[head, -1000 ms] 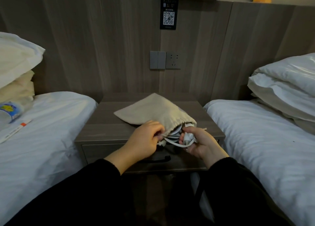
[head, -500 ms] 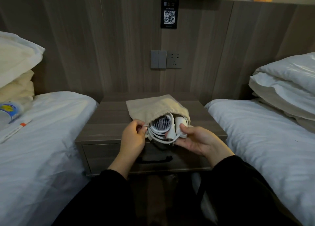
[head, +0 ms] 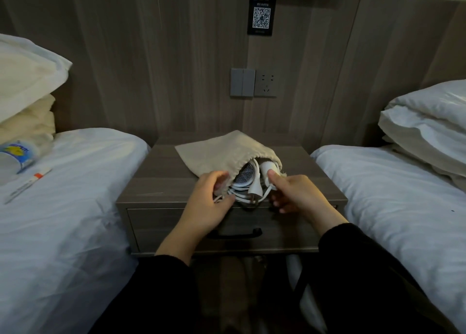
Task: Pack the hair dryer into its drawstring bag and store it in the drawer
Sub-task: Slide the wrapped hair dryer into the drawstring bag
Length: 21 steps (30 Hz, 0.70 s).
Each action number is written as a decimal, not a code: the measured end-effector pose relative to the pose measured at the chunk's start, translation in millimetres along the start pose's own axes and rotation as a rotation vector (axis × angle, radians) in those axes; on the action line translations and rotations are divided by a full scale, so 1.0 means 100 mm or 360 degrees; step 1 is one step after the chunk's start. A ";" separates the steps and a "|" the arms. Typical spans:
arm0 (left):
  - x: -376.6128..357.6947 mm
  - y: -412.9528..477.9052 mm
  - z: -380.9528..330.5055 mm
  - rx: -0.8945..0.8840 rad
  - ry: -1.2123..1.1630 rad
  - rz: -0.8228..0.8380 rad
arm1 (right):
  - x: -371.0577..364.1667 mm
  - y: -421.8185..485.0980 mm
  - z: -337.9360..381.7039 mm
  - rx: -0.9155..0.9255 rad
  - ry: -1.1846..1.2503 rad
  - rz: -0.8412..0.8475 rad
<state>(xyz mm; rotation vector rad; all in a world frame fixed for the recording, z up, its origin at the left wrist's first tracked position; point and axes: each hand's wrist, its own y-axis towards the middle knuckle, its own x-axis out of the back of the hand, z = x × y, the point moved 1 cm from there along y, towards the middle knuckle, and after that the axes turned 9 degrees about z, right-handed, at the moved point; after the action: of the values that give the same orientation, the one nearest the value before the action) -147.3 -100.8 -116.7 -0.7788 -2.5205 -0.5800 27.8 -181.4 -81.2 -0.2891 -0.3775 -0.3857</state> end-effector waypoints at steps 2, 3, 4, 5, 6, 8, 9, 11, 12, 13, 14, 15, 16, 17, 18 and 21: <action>-0.03 -0.02 -0.05 -0.0073 0.0112 0.0079 | 0.03 0.00 0.00 0.0180 -0.0485 -0.0075; -0.06 -0.03 -0.07 -0.0109 0.0220 0.0144 | 0.03 0.00 0.00 0.0232 -0.0594 -0.0056; -0.09 -0.03 -0.09 -0.0149 0.0343 0.0192 | 0.04 0.00 0.00 0.0240 -0.0614 -0.0016; -0.12 -0.02 -0.10 -0.0185 0.0477 0.0210 | 0.05 0.00 0.00 0.0228 -0.0591 0.0015; -0.14 -0.01 -0.11 -0.0225 0.0621 0.0208 | 0.07 0.01 -0.02 0.0227 -0.0575 0.0031; -0.20 0.03 -0.11 -0.0330 0.0885 0.0186 | 0.08 0.00 -0.04 0.0308 -0.0635 0.0063; -0.23 0.04 -0.10 -0.0395 0.0964 0.0161 | 0.09 -0.01 -0.05 0.0368 -0.0672 0.0110; -0.27 0.05 -0.09 -0.0486 0.1011 0.0095 | 0.08 0.01 -0.08 0.0419 -0.0707 0.0242; -0.27 0.06 -0.08 -0.0488 0.1000 0.0066 | 0.08 0.03 -0.11 0.0422 -0.0722 0.0233; -0.27 0.06 -0.06 -0.0471 0.0984 0.0046 | 0.10 0.07 -0.12 0.0439 -0.0727 0.0124; -0.27 0.07 -0.05 -0.0440 0.0977 0.0040 | 0.12 0.11 -0.13 0.0460 -0.0691 -0.0062; -0.26 0.07 -0.05 -0.0402 0.0977 0.0041 | 0.15 0.16 -0.15 0.0464 -0.0610 -0.0229; -0.27 0.08 -0.04 -0.0367 0.0982 0.0041 | 0.16 0.20 -0.15 0.0446 -0.0518 -0.0306; -0.28 0.09 -0.05 -0.0341 0.0983 0.0036 | 0.15 0.24 -0.16 0.0410 -0.0467 -0.0288; -0.29 0.09 -0.06 -0.0321 0.0975 0.0031 | 0.13 0.29 -0.18 0.0373 -0.0470 -0.0219; -0.34 0.12 -0.10 -0.0260 0.0932 0.0029 | 0.07 0.38 -0.21 0.0391 -0.0486 -0.0249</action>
<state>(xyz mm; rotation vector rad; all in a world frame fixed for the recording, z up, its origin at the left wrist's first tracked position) -112.0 -111.6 -122.9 -0.5780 -1.9446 -0.8714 55.7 -156.9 -104.7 -0.0770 -0.7443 -0.4448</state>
